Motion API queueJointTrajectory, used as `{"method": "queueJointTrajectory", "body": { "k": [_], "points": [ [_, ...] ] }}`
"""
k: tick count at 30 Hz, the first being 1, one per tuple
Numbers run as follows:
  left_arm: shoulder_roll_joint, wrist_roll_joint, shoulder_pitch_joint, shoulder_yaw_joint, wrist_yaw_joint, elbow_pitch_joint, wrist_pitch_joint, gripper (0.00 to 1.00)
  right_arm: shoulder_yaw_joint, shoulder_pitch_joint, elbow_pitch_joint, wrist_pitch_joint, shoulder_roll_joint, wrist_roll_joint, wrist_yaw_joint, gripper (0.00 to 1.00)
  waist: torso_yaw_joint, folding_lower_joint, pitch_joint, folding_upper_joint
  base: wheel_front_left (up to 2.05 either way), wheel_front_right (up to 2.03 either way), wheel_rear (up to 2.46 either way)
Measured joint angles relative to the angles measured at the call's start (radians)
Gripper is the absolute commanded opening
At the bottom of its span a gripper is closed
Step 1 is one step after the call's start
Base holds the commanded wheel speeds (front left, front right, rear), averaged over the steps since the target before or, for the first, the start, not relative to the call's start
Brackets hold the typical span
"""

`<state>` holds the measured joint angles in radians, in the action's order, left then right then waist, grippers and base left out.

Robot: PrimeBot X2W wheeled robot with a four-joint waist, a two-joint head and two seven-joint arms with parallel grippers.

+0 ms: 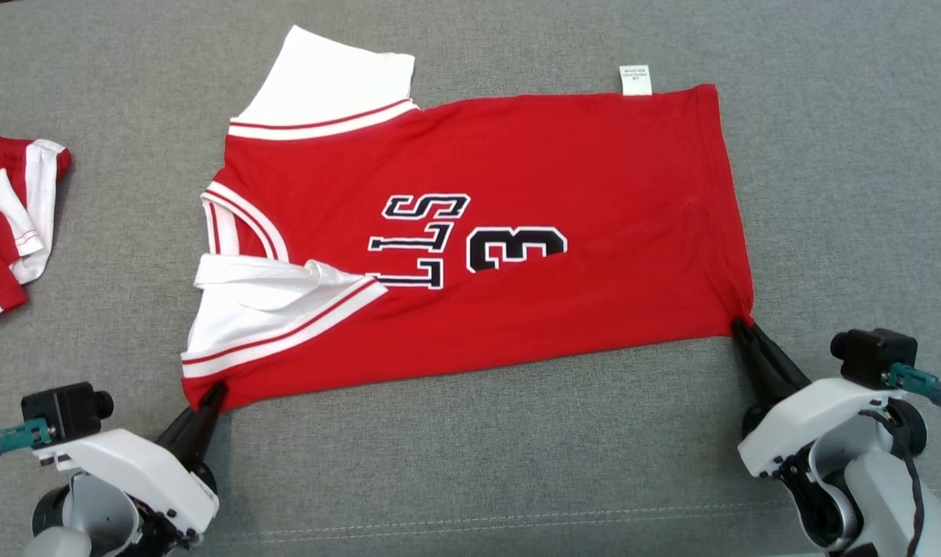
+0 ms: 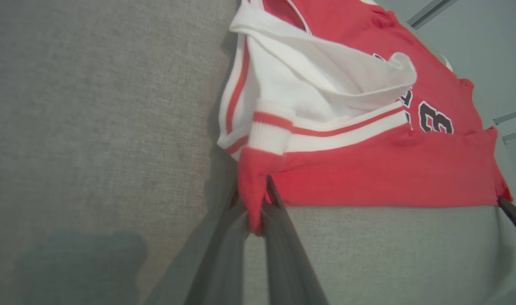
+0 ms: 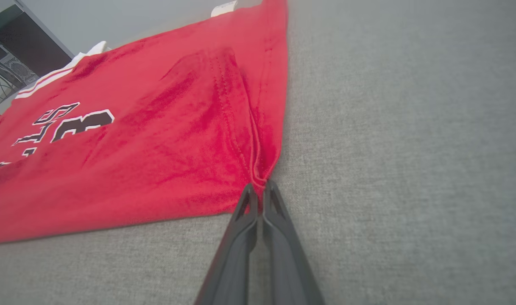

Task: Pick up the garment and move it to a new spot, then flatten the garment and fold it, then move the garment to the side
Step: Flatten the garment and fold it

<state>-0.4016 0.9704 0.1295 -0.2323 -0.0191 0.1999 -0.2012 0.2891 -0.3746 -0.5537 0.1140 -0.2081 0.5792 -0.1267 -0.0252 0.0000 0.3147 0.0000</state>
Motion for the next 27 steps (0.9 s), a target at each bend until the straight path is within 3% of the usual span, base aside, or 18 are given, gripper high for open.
{"method": "queueJointTrajectory", "body": {
  "k": [5, 13, 14, 15, 16, 22, 27],
  "points": [
    [0.003, 0.017, -0.098, 0.008, -0.026, -0.076, 0.009, 0.00, -0.036, 0.116, 0.092, -0.033, -0.018, 0.002, -0.001, 0.00, 0.005, 0.0000, -0.016, 0.0000, 0.00, 0.00, 0.00],
    [0.013, 0.028, -0.215, 0.012, -0.058, -0.144, 0.017, 0.00, -0.114, 0.271, 0.211, -0.104, 0.007, -0.024, -0.001, 0.00, 0.010, 0.0000, -0.040, 0.0000, 0.00, 0.00, 0.00],
    [0.014, 0.032, -0.218, 0.012, -0.062, -0.147, 0.017, 0.00, -0.124, 0.280, 0.220, -0.116, 0.013, -0.027, -0.001, 0.25, 0.011, 0.0000, -0.042, 0.0000, 0.00, 0.00, 0.00],
    [0.014, 0.036, -0.221, 0.012, -0.062, -0.149, 0.017, 0.80, -0.131, 0.286, 0.225, -0.123, 0.016, -0.032, -0.001, 0.94, 0.013, 0.0000, -0.043, 0.0000, 0.00, 0.00, 0.00],
    [0.015, 0.037, -0.224, 0.010, -0.063, -0.149, 0.016, 1.00, -0.141, 0.291, 0.231, -0.129, 0.020, -0.039, -0.001, 1.00, 0.014, 0.0000, -0.045, 0.0000, 0.00, 0.00, 0.00],
    [0.012, 0.032, -0.226, 0.015, -0.073, -0.150, 0.033, 1.00, -0.213, 0.333, 0.286, -0.137, 0.040, -0.066, -0.001, 1.00, 0.020, 0.0001, -0.059, 0.0000, 0.00, 0.00, 0.00],
    [-0.009, -0.051, -0.245, 0.044, -0.120, -0.193, 0.126, 1.00, -0.277, 0.366, 0.354, -0.105, 0.058, -0.096, -0.001, 1.00, 0.018, 0.0000, -0.080, 0.0000, 0.00, 0.00, 0.00]
  ]
}}
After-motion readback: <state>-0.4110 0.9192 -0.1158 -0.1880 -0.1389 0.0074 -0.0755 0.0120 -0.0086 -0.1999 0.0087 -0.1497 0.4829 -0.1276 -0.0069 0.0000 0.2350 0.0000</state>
